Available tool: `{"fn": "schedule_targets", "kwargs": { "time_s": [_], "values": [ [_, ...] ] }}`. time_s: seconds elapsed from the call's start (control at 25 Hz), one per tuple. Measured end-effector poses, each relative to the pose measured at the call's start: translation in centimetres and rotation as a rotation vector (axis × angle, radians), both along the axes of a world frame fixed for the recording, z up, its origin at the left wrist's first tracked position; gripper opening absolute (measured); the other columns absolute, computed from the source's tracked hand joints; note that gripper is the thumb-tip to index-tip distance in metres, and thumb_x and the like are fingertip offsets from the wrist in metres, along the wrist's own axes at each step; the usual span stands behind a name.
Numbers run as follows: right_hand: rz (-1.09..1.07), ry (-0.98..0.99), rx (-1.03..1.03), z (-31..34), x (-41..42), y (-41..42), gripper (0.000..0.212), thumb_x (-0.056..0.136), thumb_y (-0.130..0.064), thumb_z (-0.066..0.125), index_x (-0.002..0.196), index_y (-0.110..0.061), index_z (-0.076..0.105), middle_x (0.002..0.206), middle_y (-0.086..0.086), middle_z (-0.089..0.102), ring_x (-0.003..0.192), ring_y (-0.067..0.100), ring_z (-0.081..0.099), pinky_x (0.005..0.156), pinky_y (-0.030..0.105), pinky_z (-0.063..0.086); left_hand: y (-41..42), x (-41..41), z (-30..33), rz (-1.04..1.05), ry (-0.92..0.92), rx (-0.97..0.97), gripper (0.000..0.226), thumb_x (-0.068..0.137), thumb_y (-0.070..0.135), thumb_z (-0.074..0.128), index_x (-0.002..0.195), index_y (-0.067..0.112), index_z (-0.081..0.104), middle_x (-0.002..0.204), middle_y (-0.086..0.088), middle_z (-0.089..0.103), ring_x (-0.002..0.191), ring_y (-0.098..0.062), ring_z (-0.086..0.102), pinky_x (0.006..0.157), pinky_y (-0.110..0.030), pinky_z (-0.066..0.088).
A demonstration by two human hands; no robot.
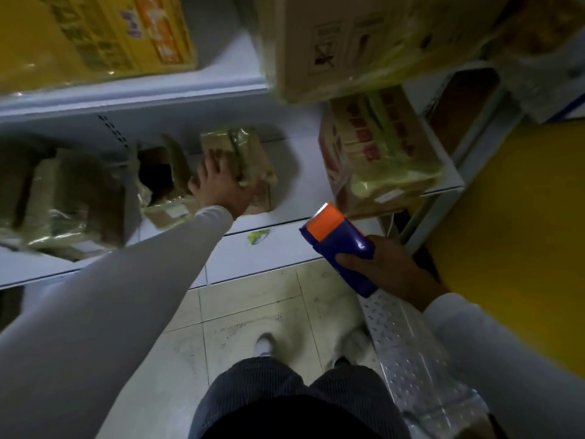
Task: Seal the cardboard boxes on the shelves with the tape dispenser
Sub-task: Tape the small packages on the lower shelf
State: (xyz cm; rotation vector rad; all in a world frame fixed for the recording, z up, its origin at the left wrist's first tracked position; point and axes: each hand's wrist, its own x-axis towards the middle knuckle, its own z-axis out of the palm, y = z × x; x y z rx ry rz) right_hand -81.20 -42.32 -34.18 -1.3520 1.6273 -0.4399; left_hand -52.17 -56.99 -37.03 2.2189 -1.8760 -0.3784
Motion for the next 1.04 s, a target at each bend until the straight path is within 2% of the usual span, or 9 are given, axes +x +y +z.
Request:
{"fn": "schedule_targets", "kwargs": {
  "time_s": [0.12,0.2,0.28,0.36,0.48,0.6,0.72,0.88,1.04],
  "values": [
    [-0.002,0.061,0.013,1.3,-0.2,0.6,0.042,0.077,-0.053,0.075,0.096,-0.016,0.069,0.091,0.005,0.074,0.085,0.024,0.071,0.081,0.048,0.058,-1.7,-2.3,0.6,0.146,0.082,0.113,0.111,0.065,0.084,0.051,0.145,0.013,0.019,0.157,-0.012,0.012,0.142,-0.034,0.013,0.109,-0.059,0.016],
    [-0.023,0.102,0.007,1.8,-0.8,0.7,0.048,0.079,-0.051,0.075,0.101,-0.009,0.068,0.094,0.009,0.074,0.086,0.026,0.070,0.081,0.048,0.058,-2.3,-3.1,0.9,0.229,0.075,0.158,0.119,0.062,0.084,0.055,0.146,0.010,0.013,0.156,-0.012,0.012,0.142,-0.034,0.014,0.110,-0.058,0.017],
    [-0.044,0.110,-0.005,1.9,-1.3,0.6,0.047,0.079,-0.048,0.075,0.101,-0.008,0.067,0.095,0.010,0.073,0.087,0.026,0.070,0.081,0.046,0.058,-2.6,-3.4,1.1,0.240,0.043,0.170,0.117,0.062,0.081,0.059,0.145,0.010,0.016,0.154,-0.012,0.016,0.140,-0.035,0.018,0.109,-0.059,0.019],
    [-0.021,0.104,0.003,1.8,-1.6,0.2,0.044,0.079,-0.048,0.076,0.098,-0.009,0.067,0.094,0.009,0.073,0.086,0.026,0.070,0.081,0.044,0.058,-2.6,-3.0,1.3,0.138,0.039,0.155,0.109,0.063,0.076,0.062,0.143,0.013,0.021,0.153,-0.009,0.021,0.139,-0.035,0.020,0.107,-0.060,0.020],
    [0.027,0.078,0.019,1.4,-2.3,-1.3,0.044,0.078,-0.050,0.076,0.098,-0.011,0.066,0.094,0.008,0.073,0.087,0.026,0.070,0.083,0.044,0.057,-2.0,-1.7,1.6,-0.212,0.011,0.127,0.092,0.070,0.064,0.066,0.143,0.024,0.026,0.152,-0.005,0.027,0.138,-0.033,0.027,0.109,-0.059,0.019],
    [0.097,0.011,-0.013,1.0,-2.7,-3.3,0.034,0.079,-0.046,0.077,0.098,-0.021,0.065,0.096,0.002,0.072,0.091,0.022,0.069,0.084,0.038,0.055,-1.2,-0.1,2.0,-0.463,-0.055,0.160,0.083,0.075,0.054,0.067,0.143,0.035,0.024,0.152,-0.004,0.031,0.136,-0.032,0.033,0.112,-0.051,0.018],
    [0.159,-0.050,-0.110,0.7,-2.7,-4.8,0.026,0.079,-0.041,0.079,0.094,-0.032,0.061,0.095,-0.006,0.071,0.089,0.011,0.067,0.080,0.031,0.052,-0.4,0.5,2.2,-0.478,-0.096,0.183,0.091,0.075,0.043,0.071,0.147,0.034,0.016,0.155,-0.005,0.024,0.138,-0.033,0.031,0.112,-0.048,0.021],
    [0.209,-0.077,-0.095,-0.1,-2.4,-5.4,0.025,0.076,-0.047,0.079,0.085,-0.029,0.064,0.086,-0.007,0.073,0.076,0.005,0.068,0.068,0.024,0.052,0.5,0.2,2.0,-0.499,-0.144,0.225,0.094,0.077,0.041,0.071,0.150,0.031,0.012,0.159,0.000,0.010,0.143,-0.030,0.017,0.113,-0.050,0.018],
    [0.169,-0.073,-0.112,0.0,-1.5,-5.2,0.026,0.072,-0.052,0.079,0.084,-0.035,0.065,0.083,-0.015,0.073,0.077,-0.001,0.067,0.065,0.018,0.050,-0.5,1.1,2.7,-0.576,-0.261,0.217,0.090,0.078,0.044,0.069,0.149,0.031,0.014,0.158,0.000,0.014,0.143,-0.028,0.019,0.115,-0.048,0.013]
  ]
}}
